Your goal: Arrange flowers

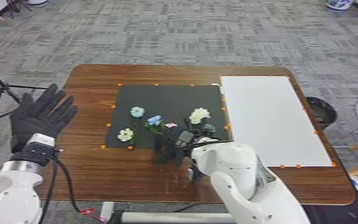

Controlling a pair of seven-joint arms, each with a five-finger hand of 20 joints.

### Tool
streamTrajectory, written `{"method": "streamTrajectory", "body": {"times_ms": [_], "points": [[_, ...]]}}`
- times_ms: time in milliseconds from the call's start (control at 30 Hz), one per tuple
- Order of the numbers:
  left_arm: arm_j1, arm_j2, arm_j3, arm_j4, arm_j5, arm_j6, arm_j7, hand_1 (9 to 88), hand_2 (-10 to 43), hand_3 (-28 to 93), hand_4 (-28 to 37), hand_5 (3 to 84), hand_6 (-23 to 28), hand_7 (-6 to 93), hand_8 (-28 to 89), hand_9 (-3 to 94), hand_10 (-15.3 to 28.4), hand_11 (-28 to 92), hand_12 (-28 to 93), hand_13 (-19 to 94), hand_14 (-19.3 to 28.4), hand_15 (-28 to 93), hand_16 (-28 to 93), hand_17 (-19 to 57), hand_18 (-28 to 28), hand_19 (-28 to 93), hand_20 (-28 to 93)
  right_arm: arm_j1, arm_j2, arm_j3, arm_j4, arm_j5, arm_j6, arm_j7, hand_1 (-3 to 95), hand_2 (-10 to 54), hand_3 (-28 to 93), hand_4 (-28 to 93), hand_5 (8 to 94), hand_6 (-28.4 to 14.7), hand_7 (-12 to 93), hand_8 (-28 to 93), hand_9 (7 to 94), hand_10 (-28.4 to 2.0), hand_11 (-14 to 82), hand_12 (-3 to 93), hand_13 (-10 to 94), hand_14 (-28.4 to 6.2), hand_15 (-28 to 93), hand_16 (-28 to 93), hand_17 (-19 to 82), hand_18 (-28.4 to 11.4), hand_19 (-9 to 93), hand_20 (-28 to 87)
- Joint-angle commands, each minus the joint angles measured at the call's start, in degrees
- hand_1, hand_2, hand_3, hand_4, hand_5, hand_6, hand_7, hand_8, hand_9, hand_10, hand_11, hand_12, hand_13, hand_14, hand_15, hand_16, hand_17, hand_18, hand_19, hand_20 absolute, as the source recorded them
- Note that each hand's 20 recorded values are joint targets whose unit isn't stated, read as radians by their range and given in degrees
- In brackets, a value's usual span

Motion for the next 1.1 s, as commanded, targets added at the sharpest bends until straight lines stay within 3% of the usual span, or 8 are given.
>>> {"method": "streamTrajectory", "body": {"times_ms": [33, 333, 500, 600, 667, 767, 933, 1100], "points": [[0.6, -0.20, -0.10, -0.21, -0.34, -0.62, 0.36, 24.2, 16.7, 68, -28.3, 38.3, 7.4, 9.3, -9, 29.9, 13.0, 16, 7, 22, 14.6, 19, -3, -9.1, 14.2, 35, 7, 0.2, 0.0, 1.6, -2.0, 1.8, -5.4, 0.3, 35.9, -7.5, 77, -24, 61.3, 0.2, 12, -12, 63.2, -15.4, 15.4, 18.8, 54, -14.5, 59, 30, 25, -23.1, 76, 42], [0.0, 0.00, 0.15, 0.09, -0.30, -1.20, 0.22, 24.8, 16.7, 68, -28.3, 38.7, 7.8, 9.0, -9, 30.2, 13.6, 16, 7, 22, 15.5, 20, -4, -9.6, 14.7, 36, 6, -0.6, 0.3, 3.1, -3.7, 5.9, -5.3, 3.0, 36.5, -9.4, 74, -24, 63.3, 0.3, 11, -12, 61.1, -16.2, 18.6, 20.5, 52, -15.4, 64, 31, 25, -23.3, 76, 41], [0.0, 0.06, -0.12, 0.21, -0.41, -1.16, 0.61, 25.4, 16.7, 67, -28.3, 39.1, 8.2, 8.7, -9, 30.7, 14.9, 16, 7, 22, 16.6, 21, -4, -10.1, 15.2, 37, 6, -1.3, -0.5, 6.9, -5.9, 16.1, -2.6, 8.1, 37.0, -9.4, 72, -24, 63.2, 0.1, 10, -13, 60.3, -17.0, 21.4, 21.4, 51, -16.2, 66, 31, 24, -23.6, 76, 42], [-0.2, -0.02, -0.17, 0.32, -0.47, -1.20, 0.78, 25.5, 16.7, 67, -28.3, 39.4, 8.3, 8.8, -9, 30.9, 15.1, 17, 7, 22, 16.9, 22, -4, -10.2, 15.4, 38, 6, -0.7, -1.3, 10.1, -6.4, 21.4, -1.2, 9.6, 37.3, -9.5, 70, -24, 61.2, -0.1, 9, -13, 60.0, -17.3, 23.6, 22.1, 51, -16.5, 68, 32, 24, -23.8, 76, 42], [0.1, -0.19, -0.38, 0.16, -0.26, -1.06, 1.10, 25.6, 16.6, 67, -28.3, 39.4, 8.2, 8.9, -9, 30.9, 15.1, 17, 7, 22, 16.6, 22, -4, -10.2, 15.3, 38, 6, -0.7, -1.5, 12.2, -6.3, 23.2, 1.8, 10.1, 35.6, -9.0, 69, -23, 54.1, -2.0, 9, -11, 59.8, -17.3, 25.4, 23.1, 51, -16.8, 69, 32, 24, -23.9, 76, 42], [0.4, -0.31, -0.86, -0.02, -0.21, -0.78, 1.86, 25.6, 16.6, 67, -28.3, 39.3, 8.0, 9.1, -9, 31.0, 14.9, 17, 7, 22, 16.0, 22, -5, -10.1, 15.2, 37, 6, -0.3, -1.6, 15.5, -5.3, 27.8, 8.5, 10.5, 31.5, -3.1, 69, -22, 47.5, -5.1, 7, -9, 56.6, -18.3, 21.9, 21.1, 48, -17.0, 62, 26, 23, -22.8, 72, 39], [0.7, -0.65, -1.88, -0.16, 1.03, -0.35, 2.32, 24.9, 17.0, 67, -28.3, 39.2, 7.8, 9.3, -9, 31.0, 14.6, 16, 6, 22, 14.3, 19, -5, -9.0, 14.2, 36, 5, 0.2, -4.3, 24.7, -2.7, 39.2, 11.1, 6.8, 27.0, 3.8, 73, -23, 47.4, -5.8, 8, -9, 48.5, -18.7, 13.7, 17.9, 40, -16.5, 50, 19, 20, -20.7, 68, 33], [1.1, -1.42, -2.98, -0.19, 2.08, 0.02, 2.82, 24.6, 17.2, 67, -28.3, 38.8, 7.5, 8.7, -9, 30.7, 14.0, 15, 6, 21, 12.8, 16, -6, -8.5, 13.6, 34, 5, -0.7, -5.8, 31.1, -1.6, 49.7, 16.5, 6.0, 23.3, 6.9, 74, -23, 43.1, -5.1, 8, -9, 40.5, -17.4, 6.9, 16.6, 32, -16.2, 31, 16, 14, -18.4, 53, 22]]}}
